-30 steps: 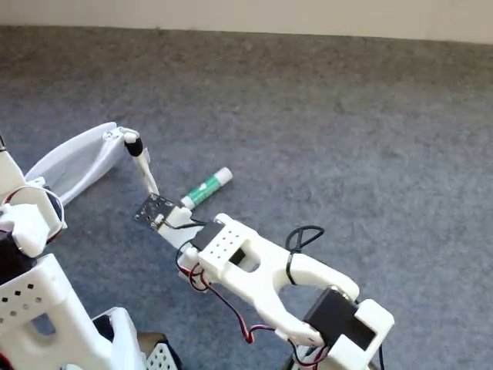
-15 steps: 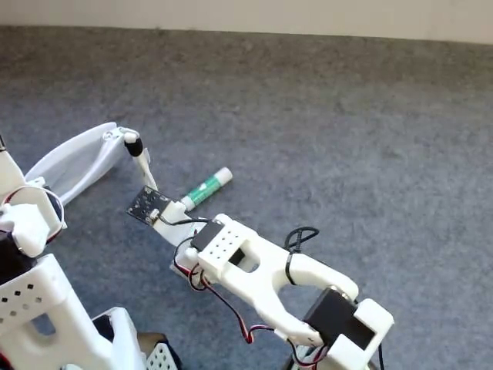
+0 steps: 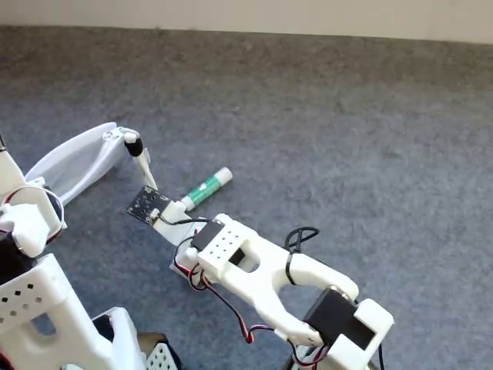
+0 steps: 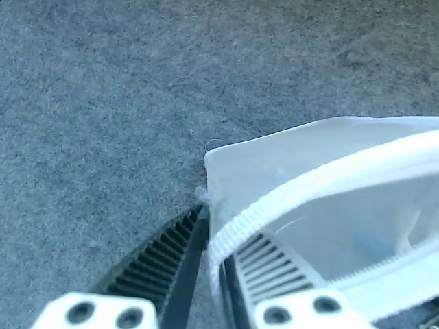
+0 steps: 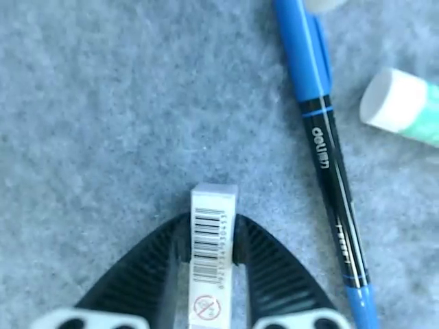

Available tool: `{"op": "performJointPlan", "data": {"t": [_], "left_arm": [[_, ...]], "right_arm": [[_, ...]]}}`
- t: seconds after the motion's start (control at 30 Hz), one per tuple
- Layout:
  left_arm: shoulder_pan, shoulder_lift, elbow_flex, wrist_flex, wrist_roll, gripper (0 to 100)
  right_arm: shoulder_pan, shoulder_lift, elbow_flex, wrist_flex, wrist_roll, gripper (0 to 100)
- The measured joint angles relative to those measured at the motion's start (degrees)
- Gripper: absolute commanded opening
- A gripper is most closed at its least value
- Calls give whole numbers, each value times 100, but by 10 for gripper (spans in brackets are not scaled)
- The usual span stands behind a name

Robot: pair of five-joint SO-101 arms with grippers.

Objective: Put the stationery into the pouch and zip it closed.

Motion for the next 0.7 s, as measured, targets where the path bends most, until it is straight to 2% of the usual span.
{"op": "performJointPlan", "data": {"t": [0.3, 0.5, 0.7], "left_arm": [[0, 0, 0, 0, 0, 7], [0, 0, 0, 0, 0, 7], [0, 0, 0, 0, 0, 7]], "right_arm": [[0, 0, 0, 0, -18, 4], [0, -18, 9, 0, -299, 4], [-9, -905, 422, 26, -334, 4]]}}
